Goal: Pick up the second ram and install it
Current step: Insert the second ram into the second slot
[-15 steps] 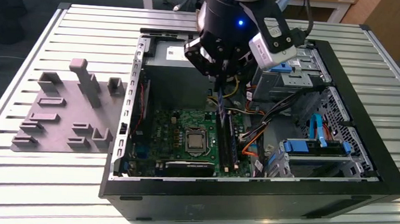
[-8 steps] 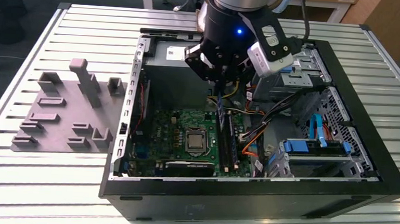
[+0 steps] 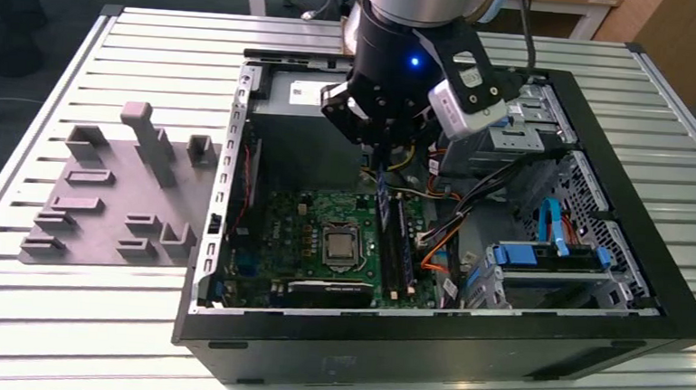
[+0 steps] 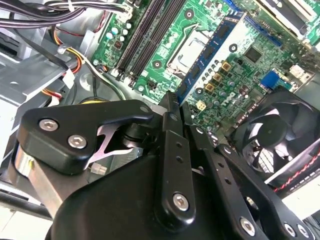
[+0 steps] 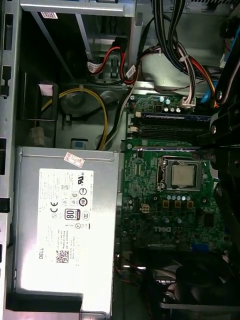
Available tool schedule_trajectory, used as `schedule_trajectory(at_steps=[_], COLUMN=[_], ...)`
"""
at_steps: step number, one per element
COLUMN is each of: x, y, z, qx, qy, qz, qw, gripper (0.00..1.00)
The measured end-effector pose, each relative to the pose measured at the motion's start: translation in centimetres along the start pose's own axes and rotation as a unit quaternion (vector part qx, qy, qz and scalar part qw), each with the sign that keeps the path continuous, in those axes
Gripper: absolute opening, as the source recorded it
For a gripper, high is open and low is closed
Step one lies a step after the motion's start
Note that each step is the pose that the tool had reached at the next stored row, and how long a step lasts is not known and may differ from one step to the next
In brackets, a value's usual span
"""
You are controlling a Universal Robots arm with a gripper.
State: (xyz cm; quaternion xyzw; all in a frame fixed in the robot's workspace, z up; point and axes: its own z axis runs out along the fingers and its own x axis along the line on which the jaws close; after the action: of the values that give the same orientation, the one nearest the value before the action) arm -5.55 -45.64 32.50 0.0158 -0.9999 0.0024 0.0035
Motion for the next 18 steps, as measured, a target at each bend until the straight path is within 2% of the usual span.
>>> schedule_trajectory(at_steps=[11,18], x=[-0.69,-0.87], y=[-0.05,-0.05], z=[1.99,3.27], qx=[-0.0004,-0.0005], qy=[0.0001,0.0002], qz=[0.008,0.013], qw=[1.0000,0.9999], gripper=[0.14,0.14])
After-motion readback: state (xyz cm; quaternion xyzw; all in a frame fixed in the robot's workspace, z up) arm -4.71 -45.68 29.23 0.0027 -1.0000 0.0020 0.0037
